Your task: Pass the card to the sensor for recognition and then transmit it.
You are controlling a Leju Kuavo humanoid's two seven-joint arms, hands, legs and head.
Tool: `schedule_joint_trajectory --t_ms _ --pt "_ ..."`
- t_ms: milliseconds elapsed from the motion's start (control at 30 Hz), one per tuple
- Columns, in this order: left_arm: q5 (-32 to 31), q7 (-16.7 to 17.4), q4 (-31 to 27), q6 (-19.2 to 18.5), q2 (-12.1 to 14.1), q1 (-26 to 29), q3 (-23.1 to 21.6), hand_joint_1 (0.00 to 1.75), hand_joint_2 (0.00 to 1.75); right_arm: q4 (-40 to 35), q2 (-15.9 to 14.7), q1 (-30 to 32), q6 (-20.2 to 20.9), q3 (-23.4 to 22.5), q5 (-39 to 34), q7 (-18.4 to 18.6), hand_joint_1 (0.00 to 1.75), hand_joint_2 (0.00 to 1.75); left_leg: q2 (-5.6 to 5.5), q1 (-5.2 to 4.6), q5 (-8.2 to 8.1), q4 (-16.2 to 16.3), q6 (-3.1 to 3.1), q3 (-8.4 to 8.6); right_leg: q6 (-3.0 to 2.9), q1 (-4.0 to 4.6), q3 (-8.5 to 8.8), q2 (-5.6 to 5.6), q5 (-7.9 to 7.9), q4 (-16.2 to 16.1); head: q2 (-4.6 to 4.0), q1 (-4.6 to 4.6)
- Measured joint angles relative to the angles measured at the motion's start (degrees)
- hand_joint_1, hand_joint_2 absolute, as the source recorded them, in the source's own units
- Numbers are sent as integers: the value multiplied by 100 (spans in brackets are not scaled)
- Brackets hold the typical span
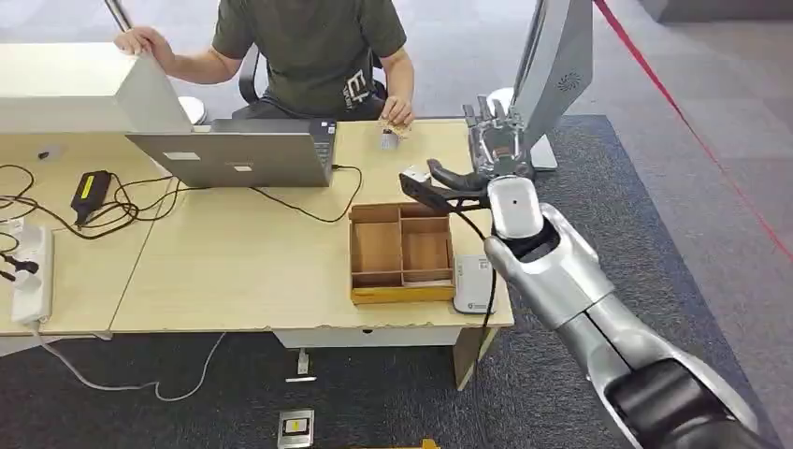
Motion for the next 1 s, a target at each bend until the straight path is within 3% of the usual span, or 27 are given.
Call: schedule_joint_trajectory --t_ms 267,433,600,833,1000 --pt "79 -182 0 90 17 6 0 0 0 -946 -1104 969 174 -894 48 225 0 0 0 0 -3 1 1 -4 1 0 3 0 0 -2 -2 2" --pt "140 -291 0 179 17 -10 2 0 0 -1282 -1543 1604 54 -1578 -103 232 0 0 0 0 -5 0 0 -2 1 0 1 1 0 -2 -2 2" --pt "168 -295 0 315 0 -11 4 0 0 -1271 -1739 2391 -392 -2210 -367 155 0 0 -8 0 -7 -2 3 -10 3 0 1 -6 -4 -1 0 7" --pt "173 -184 0 468 -33 -40 7 0 0 -928 -1724 3208 -1087 -2955 -739 -110 0 0 -5 -1 -9 -2 4 -10 2 0 -1 -7 -5 -2 -2 4" --pt "173 -184 0 474 -48 -57 7 0 0 -716 -1711 3409 -1146 -3250 -756 -144 0 0 -3 -1 -9 -2 5 -8 2 -1 -1 -7 -5 -2 -2 4"
